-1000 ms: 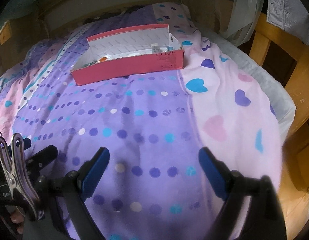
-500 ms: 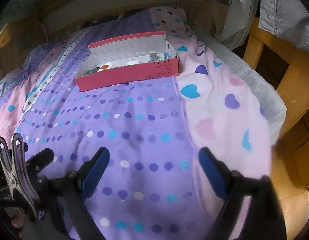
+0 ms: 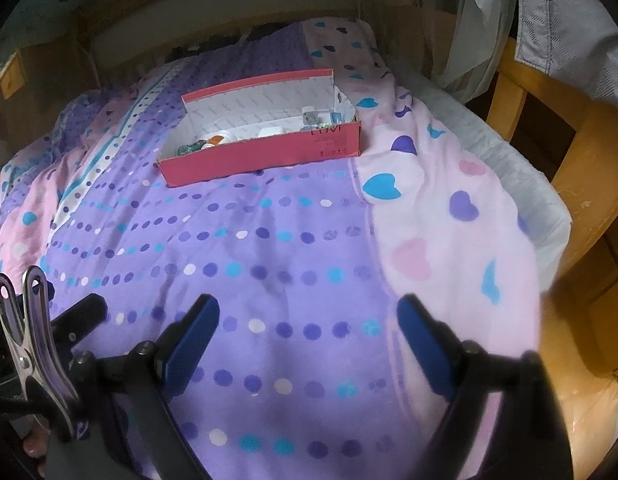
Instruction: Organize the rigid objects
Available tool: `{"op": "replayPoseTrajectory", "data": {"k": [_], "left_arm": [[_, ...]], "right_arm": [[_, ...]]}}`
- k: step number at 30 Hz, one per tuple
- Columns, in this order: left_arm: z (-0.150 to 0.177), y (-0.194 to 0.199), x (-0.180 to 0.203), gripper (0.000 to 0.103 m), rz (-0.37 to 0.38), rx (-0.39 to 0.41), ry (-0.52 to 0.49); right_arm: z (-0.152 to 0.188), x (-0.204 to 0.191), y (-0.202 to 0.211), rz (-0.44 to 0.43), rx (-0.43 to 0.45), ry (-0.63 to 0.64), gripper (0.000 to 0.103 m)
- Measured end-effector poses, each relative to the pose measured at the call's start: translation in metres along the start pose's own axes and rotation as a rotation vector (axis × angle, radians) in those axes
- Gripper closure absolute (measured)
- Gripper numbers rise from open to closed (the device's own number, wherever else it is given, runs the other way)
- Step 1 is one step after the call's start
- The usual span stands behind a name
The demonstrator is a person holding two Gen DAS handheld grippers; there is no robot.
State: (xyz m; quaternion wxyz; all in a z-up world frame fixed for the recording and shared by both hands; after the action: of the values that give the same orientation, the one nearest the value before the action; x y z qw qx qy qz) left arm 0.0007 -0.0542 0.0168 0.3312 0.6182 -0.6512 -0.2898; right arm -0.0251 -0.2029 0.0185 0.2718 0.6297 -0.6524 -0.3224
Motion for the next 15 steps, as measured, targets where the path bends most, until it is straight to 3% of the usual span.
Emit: {"op": "replayPoseTrajectory", "data": {"k": [15], "left_arm": [[0.0003,0.0086,-0.0023,0.002,-0.009,0.01,0.001]], "right_arm": [[0.0008,-0.0019,0.0086,0.002,0.004,0.006,0.011]]}}
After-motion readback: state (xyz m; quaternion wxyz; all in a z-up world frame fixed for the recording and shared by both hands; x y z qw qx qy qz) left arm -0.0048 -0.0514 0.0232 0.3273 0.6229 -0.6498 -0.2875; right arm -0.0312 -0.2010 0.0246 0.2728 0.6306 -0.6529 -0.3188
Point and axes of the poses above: each gripper's, at about its wrist camera, not at the fingertips, and y roughly against the way its jaws point, x to its right, z to its underside, the point moved 8 cm from there along -y, roughly the way its jaws point, and after that the axes turned 1 degree about -y, right-handed, at the moved point
